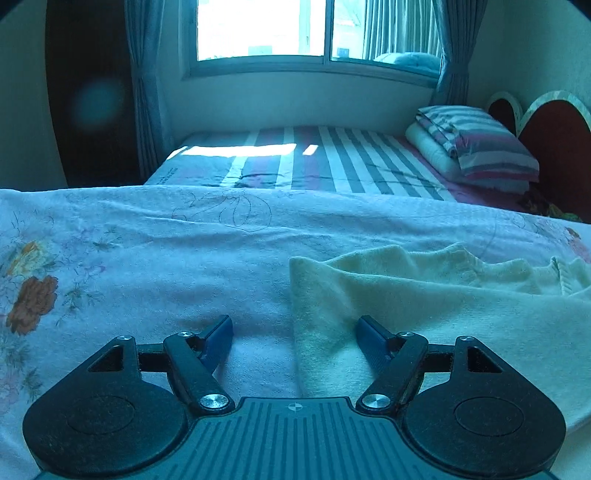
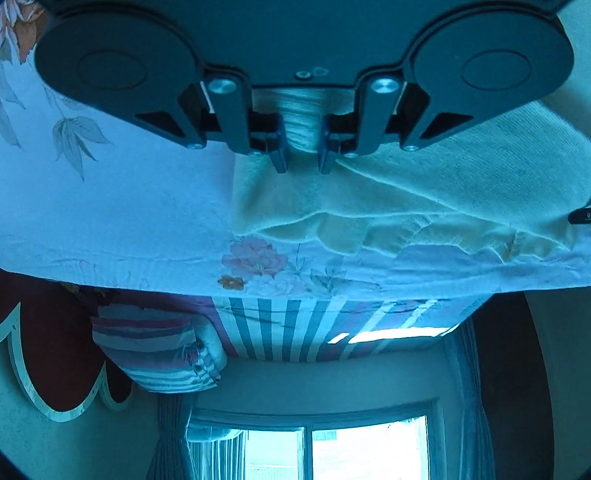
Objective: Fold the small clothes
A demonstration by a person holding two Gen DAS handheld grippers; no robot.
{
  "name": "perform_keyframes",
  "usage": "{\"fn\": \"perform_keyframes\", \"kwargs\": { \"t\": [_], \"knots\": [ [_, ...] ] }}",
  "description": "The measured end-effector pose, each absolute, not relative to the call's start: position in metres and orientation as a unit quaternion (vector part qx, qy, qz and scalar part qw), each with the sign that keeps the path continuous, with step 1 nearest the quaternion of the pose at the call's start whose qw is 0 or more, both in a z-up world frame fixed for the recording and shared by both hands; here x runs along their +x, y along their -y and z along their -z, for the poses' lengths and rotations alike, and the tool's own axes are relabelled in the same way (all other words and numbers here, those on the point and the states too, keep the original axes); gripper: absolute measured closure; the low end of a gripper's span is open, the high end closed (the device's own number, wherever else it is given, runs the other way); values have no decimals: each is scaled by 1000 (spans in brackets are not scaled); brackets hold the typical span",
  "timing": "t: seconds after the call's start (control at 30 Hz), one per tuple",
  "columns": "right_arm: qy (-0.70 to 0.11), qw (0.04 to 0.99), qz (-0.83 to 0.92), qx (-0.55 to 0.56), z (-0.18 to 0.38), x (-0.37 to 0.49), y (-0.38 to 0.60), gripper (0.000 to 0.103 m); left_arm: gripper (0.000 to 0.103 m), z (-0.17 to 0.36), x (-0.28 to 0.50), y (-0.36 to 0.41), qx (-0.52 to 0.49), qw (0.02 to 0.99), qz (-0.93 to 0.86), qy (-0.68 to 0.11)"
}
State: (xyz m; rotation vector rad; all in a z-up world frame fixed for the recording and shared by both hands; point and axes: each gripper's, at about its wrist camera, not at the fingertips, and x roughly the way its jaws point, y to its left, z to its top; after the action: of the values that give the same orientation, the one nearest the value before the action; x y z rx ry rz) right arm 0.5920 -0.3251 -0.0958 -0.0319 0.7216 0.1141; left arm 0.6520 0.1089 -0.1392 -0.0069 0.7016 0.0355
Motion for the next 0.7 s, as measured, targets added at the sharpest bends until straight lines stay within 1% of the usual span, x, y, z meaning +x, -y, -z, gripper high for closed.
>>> {"fn": "perform_keyframes", "kwargs": {
  "t": [0.07, 0.13, 0.2, 0.23, 0.27, 0.3, 0.33, 0.4, 0.43, 0.47, 0.5, 0.53, 0.6, 0.67, 0.7],
  "knots": [
    [-334, 941, -53, -5, 82, 576, 332, 83, 29, 125, 634, -107, 0, 948, -10, -319],
    [-316, 947, -59, 6, 73, 555, 340, 78, 29, 118, 612, -104, 6, 951, 5, -308],
    [-327, 943, -67, -2, 79, 544, 342, 80, 29, 125, 600, -101, 19, 948, 12, -319],
    [-347, 936, -62, -13, 89, 544, 342, 79, 29, 136, 597, -98, 32, 941, 14, -336],
    [-358, 932, -59, -18, 98, 545, 343, 76, 28, 141, 592, -98, 27, 946, 12, -323],
    [-348, 936, -58, -9, 99, 542, 347, 76, 27, 140, 591, -101, 15, 944, 7, -328],
    [-354, 933, -56, 1, 94, 543, 348, 75, 27, 135, 590, -102, 6, 942, 4, -335],
    [-334, 940, -61, 17, 82, 535, 351, 75, 27, 124, 577, -100, 14, 950, 3, -313],
    [-321, 945, -65, 17, 80, 529, 351, 76, 27, 125, 573, -98, 22, 949, 6, -315],
    [-328, 943, -62, 12, 83, 528, 351, 77, 27, 132, 573, -95, 36, 942, 5, -334],
    [-354, 934, -55, 6, 92, 533, 350, 76, 26, 138, 572, -94, 35, 942, 5, -335],
    [-363, 930, -57, 13, 99, 534, 352, 75, 25, 139, 570, -97, 22, 943, 1, -331],
    [-361, 930, -55, 37, 92, 531, 358, 76, 25, 130, 567, -100, 4, 941, -7, -339],
    [-332, 940, -60, 54, 77, 516, 363, 75, 25, 120, 555, -99, 4, 946, -6, -324],
    [-325, 942, -63, 55, 73, 509, 366, 74, 24, 116, 546, -99, 2, 949, -4, -317]
  ]
}}
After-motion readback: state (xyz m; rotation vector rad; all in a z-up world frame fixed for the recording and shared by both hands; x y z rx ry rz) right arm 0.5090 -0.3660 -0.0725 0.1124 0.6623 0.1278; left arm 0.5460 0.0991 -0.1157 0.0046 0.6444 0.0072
